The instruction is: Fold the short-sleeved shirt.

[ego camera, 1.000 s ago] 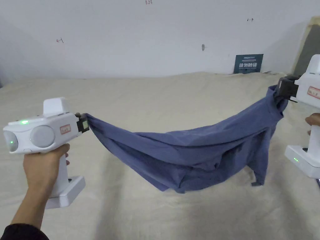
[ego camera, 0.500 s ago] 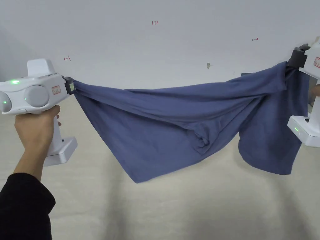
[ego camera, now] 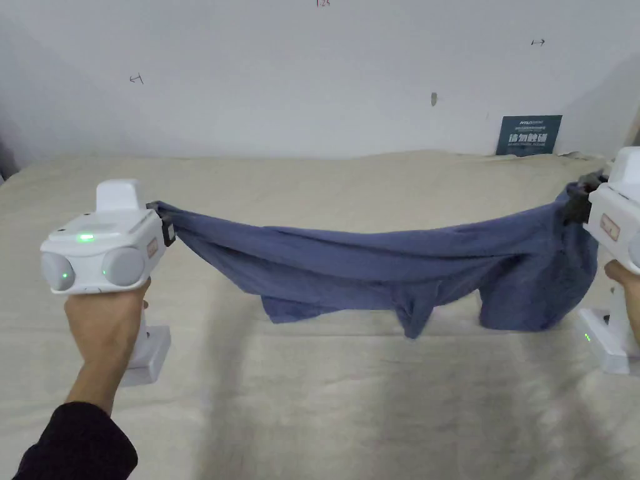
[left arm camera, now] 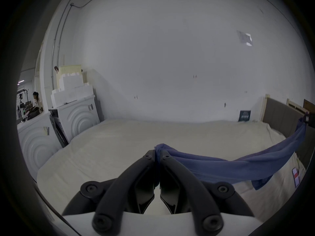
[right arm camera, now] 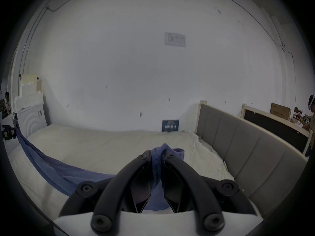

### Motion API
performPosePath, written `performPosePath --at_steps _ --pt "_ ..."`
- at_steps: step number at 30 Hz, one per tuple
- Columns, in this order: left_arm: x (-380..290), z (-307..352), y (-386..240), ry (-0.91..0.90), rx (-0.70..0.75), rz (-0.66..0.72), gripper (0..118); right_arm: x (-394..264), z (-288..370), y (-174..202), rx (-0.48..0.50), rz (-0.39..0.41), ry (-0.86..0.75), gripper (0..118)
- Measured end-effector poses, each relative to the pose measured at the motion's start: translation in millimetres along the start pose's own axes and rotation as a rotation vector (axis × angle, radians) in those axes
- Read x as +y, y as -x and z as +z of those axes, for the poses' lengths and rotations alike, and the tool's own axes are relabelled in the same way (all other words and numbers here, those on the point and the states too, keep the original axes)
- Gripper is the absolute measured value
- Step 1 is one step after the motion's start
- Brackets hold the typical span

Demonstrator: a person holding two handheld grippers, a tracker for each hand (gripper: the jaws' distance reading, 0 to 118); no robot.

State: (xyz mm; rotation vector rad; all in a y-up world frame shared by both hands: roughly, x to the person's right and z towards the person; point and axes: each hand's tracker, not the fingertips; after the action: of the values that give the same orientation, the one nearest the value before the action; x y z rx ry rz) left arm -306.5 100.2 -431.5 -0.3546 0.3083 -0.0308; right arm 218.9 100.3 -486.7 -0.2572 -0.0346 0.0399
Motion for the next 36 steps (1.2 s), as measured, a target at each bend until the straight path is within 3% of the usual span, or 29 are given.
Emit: performPosePath --at_steps 11,17,31,36 --pt "-141.4 47.8 18.8 0.194 0.018 0.021 2 -121.4 89.7 11.1 -0.032 0.055 0.136 8" --pt "-195.1 94.6 27.5 0.29 0.01 0.033 2 -170.8 149.8 10.1 -0.022 0.002 0.24 8" --pt "-243.1 187.8 52.1 0.362 0.036 0.036 2 -224.6 236.6 -15.1 -0.033 -0.1 0.344 8" --pt "-258.7 190.0 52.2 0.41 0.051 0.038 2 -242.2 235.2 -21.2 -0.056 -0.093 0.411 8"
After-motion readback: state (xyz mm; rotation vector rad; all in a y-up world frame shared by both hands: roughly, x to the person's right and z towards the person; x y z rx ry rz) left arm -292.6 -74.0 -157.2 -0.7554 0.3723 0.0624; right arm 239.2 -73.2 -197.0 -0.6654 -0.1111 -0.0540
